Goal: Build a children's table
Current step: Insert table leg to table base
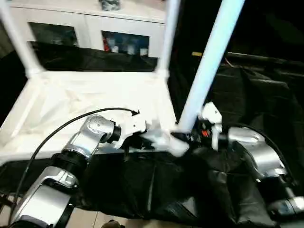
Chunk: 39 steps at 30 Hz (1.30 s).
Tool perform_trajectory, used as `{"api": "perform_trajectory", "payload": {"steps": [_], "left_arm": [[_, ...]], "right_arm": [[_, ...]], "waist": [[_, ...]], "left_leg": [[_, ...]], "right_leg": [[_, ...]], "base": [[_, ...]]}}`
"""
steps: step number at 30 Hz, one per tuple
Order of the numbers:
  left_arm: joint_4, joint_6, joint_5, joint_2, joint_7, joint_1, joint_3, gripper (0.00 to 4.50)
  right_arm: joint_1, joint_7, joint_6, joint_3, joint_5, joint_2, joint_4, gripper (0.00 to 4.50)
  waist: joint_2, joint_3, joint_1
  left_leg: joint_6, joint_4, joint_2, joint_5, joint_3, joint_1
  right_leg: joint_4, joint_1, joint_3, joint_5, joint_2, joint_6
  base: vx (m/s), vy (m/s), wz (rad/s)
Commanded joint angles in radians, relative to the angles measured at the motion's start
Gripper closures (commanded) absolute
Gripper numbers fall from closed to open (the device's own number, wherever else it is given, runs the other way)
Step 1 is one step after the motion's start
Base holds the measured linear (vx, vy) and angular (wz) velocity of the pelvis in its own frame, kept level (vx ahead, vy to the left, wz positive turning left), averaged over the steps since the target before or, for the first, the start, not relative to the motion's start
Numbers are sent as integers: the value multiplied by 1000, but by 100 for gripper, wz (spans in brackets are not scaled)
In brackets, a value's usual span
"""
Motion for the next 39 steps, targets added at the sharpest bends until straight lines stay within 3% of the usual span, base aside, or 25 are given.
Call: {"api": "perform_trajectory", "payload": {"steps": [1, 3, 8, 10, 11, 13, 16, 18, 26, 31, 34, 35, 37, 39], "left_arm": [[-48, -24, -18, -16, -18, -12, -13, 450], [-47, -16, -17, -18, -9, -13, -7, 450], [-12, 17, -3, -40, 80, -34, 21, 450], [8, 36, -2, -57, 129, -45, 38, 450], [23, 62, -1, -78, 189, -57, 57, 450], [35, 108, -3, -115, 281, -72, 84, 450], [20, 156, -2, -140, 329, -73, 94, 450], [-20, 218, 1, -180, 387, -64, 99, 450], [-57, 249, 48, -249, 469, -51, 60, 450], [-67, 265, 51, -250, 481, -52, 54, 450], [-85, 282, 51, -246, 490, -45, 54, 450], [-88, 284, 49, -243, 492, -44, 57, 450], [-88, 284, 49, -242, 489, -44, 62, 450], [-80, 270, 47, -238, 485, -47, 67, 450]], "right_arm": [[59, 59, 40, 113, -42, 1, 52, 261], [64, 60, 37, 112, -41, 7, 48, 261], [50, -47, 26, 66, -52, 61, 84, 261], [34, -128, 9, 37, -63, 88, 123, 261], [14, -208, 10, 5, -69, 114, 165, 261], [-23, -340, 26, -51, -69, 160, 240, 261], [-53, -428, 48, -84, -68, 193, 296, 261], [-100, -533, 86, -111, -69, 232, 385, 261], [-188, -643, 74, -124, -95, 310, 523, 261], [-209, -649, 64, -127, -99, 333, 538, 261], [-222, -663, 43, -134, -96, 344, 565, 261], [-226, -663, 29, -144, -84, 349, 575, 227], [-233, -657, 20, -159, -69, 356, 579, 206], [-233, -619, 25, -167, -54, 357, 555, 184]], "waist": [[5, -44, -3], [11, -44, -2], [9, -40, -4], [3, -29, -9], [0, -29, -10], [1, -34, -15], [1, -35, -22], [7, -35, -32], [3, -41, -35], [1, -41, -35], [1, -37, -36], [1, -36, -40], [3, -36, -43], [3, -40, -44]], "left_leg": [[10, -86, 70, -266, -25, 28], [0, -87, 69, -277, -26, 29], [-17, -92, 69, -310, -27, 32], [-42, -97, 67, -400, -30, 39], [-54, -98, 68, -428, -36, 44], [-68, -102, 68, -413, -42, 38], [-76, -105, 68, -403, -42, 35], [-79, -108, 68, -393, -42, 35], [-32, -98, 63, -286, -29, 30], [-25, -99, 63, -284, -27, 32], [-31, -102, 65, -311, -29, 33], [-35, -103, 64, -332, -30, 32], [-41, -106, 65, -350, -32, 34], [-38, -106, 67, -320, -30, 36]], "right_leg": [[-89, 26, 47, -105, -82, -251], [-90, 27, 48, -106, -83, -251], [-94, 24, 48, -140, -83, -250], [-113, 16, 48, -325, -89, -221], [-120, 14, 49, -420, -95, -195], [-119, 15, 47, -444, -95, -178], [-119, 15, 46, -391, -90, -173], [-111, 13, 45, -322, -86, -195], [-106, 24, 48, -156, -80, -217], [-106, 27, 47, -148, -80, -223], [-111, 23, 47, -204, -82, -218], [-114, 21, 47, -240, -83, -212], [-118, 19, 47, -267, -82, -203], [-115, 19, 46, -204, -80, -211]], "base": [[0, 0, 0], [0, 0, 0], [0, 0, 0], [0, 0, 0], [0, 0, 0], [0, 0, 0], [0, 0, 0], [0, 0, 0], [0, 0, 0], [0, 0, 0], [0, 0, 0], [0, 0, 0], [0, 0, 0], [0, 0, 0]]}}
